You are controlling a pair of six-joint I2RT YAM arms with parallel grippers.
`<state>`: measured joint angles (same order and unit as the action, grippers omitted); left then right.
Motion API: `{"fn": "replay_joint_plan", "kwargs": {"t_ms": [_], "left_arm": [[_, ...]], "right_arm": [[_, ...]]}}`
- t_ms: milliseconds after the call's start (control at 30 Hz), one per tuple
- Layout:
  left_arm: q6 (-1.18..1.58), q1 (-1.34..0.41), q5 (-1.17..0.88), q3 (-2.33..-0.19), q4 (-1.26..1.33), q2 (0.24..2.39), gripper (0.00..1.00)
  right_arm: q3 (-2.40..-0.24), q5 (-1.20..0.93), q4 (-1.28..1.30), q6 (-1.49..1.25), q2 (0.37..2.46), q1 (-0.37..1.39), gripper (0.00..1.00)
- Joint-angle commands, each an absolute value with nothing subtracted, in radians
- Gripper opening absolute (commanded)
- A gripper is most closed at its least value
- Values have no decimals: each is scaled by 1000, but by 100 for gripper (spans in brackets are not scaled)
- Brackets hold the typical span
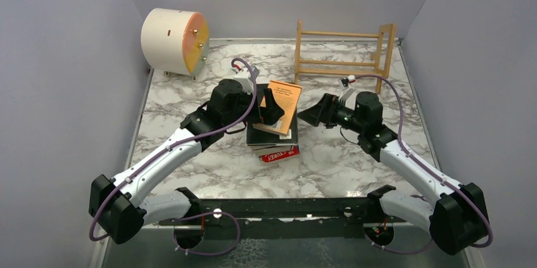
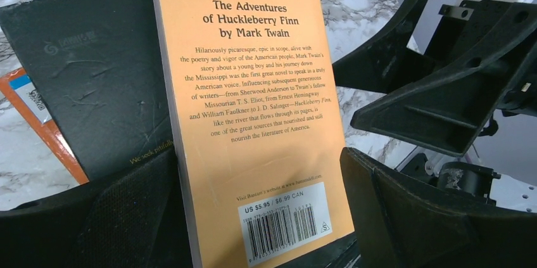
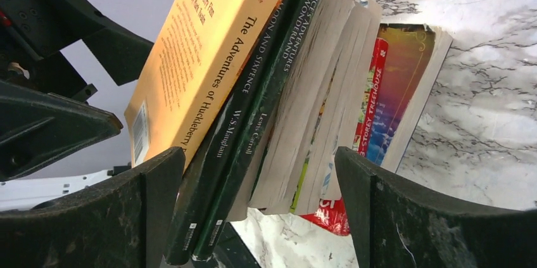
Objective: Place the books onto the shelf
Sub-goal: Pick up the book from the center of the board.
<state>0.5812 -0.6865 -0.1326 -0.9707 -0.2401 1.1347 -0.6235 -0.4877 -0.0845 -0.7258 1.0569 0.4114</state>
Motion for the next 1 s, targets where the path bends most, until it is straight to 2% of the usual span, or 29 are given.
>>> {"fn": "replay_joint_plan", "kwargs": {"t_ms": [0,433,967], "left_arm": [[591,-701,-115,-998,-192,1154,99],[557,-705,-107,-1043,-145,1228,99],[603,-721,-137,-1046,-81,1279,99]], "right_arm": [[-571,-521,-266,-814,1035,416,86],[-592,-563,-349,-863,1062,406,86],[-505,-672,-546,-1002,1135,370,81]]}}
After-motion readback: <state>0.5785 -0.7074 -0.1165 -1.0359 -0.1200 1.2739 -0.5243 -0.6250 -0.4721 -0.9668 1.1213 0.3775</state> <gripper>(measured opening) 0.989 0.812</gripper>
